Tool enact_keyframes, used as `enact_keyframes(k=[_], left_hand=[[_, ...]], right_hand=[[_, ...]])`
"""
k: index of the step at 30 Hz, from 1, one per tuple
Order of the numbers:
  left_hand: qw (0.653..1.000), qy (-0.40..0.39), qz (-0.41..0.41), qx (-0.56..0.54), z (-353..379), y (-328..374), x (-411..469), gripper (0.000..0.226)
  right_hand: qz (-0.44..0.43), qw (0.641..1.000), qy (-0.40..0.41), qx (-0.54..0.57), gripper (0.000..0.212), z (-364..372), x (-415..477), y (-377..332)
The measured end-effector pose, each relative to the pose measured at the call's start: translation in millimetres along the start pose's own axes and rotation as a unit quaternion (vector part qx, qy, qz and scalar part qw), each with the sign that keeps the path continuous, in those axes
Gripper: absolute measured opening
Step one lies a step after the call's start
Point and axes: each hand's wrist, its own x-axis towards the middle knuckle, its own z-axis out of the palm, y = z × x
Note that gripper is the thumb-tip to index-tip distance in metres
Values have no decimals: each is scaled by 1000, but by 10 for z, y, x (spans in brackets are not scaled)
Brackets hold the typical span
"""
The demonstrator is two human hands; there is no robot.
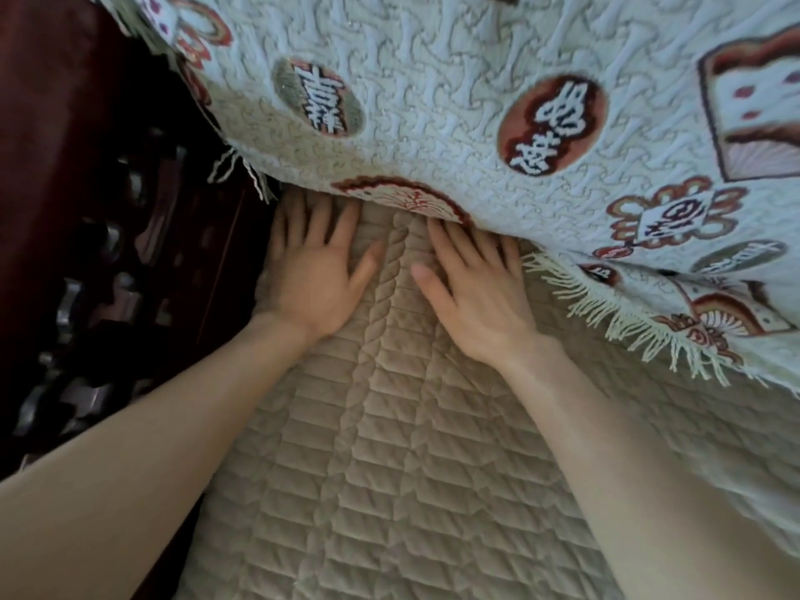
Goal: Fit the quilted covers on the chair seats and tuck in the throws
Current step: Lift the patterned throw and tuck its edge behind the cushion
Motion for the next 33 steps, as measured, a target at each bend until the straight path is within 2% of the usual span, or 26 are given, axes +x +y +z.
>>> enact_keyframes(k=[5,10,13,18,22,25,33], left_hand=[[996,-6,83,-34,-73,139,-102,71],[984,-14,176,-1,-68,428,4,66],[984,-19,178,5,-37,593,29,66],[985,23,171,-1,110,683,-91,59],[986,-17,165,13,72,682,-42,66],[986,-69,154,15,24,629,20,75],[977,-138,154,53,15,515,236,94]], right_hand=[[32,999,24,14,70,33,-439,344],[26,999,25,3,72,-28,-458,507],[27,999,43,-6,72,-50,-415,530],[20,995,96,-19,70,-86,-309,517],[-22,998,62,8,78,-176,-213,511],[-10,999,28,26,76,-251,-238,605],[39,996,-62,45,67,-160,-279,680]])
